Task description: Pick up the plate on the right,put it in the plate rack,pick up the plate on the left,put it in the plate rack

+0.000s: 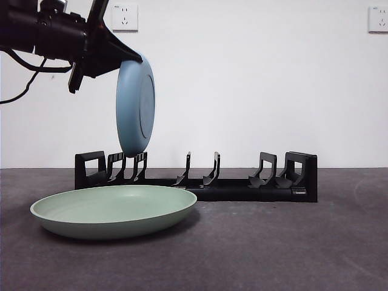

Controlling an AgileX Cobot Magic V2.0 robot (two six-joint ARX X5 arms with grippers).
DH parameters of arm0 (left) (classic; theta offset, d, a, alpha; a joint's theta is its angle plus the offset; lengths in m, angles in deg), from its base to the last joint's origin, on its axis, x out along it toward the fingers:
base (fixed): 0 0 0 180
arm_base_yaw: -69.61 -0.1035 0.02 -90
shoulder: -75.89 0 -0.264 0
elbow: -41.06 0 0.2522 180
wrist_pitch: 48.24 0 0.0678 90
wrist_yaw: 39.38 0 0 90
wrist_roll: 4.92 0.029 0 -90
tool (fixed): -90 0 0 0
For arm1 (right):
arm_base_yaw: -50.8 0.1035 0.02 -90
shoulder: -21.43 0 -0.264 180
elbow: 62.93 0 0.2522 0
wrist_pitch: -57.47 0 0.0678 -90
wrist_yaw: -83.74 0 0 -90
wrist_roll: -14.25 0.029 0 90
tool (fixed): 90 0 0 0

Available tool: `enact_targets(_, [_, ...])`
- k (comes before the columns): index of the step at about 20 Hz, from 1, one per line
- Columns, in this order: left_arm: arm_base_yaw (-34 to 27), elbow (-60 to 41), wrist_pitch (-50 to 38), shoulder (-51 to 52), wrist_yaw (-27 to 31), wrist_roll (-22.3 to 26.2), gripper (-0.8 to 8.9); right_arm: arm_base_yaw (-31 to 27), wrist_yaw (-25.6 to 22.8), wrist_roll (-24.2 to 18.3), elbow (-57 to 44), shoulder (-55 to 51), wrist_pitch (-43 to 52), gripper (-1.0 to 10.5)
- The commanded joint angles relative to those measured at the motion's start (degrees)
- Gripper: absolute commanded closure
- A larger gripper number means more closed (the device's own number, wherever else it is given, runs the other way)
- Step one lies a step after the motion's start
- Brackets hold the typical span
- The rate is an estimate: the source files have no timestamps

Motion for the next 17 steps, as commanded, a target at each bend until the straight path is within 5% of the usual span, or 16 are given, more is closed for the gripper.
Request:
enact_targets(1, [0.0, -0.2, -0.6, -0.9, 1.5, -0.5, 8.23, 0.0, -0.4, -0.5, 0.2, 0.1, -0.4, 5.1])
enact_targets(9, [0.0, -0.2, 1.0, -1.0, 4.6, -0.2, 8.23, 0.0, -0.5, -1.0, 0.2, 0.1, -0.7, 5.1])
enact_targets(17, [0.8, -0.2, 10.9, -1.0, 8.1, 4.9, 8.23, 0.0, -3.2, -1.1, 0.2, 0.1, -0.7, 5.1])
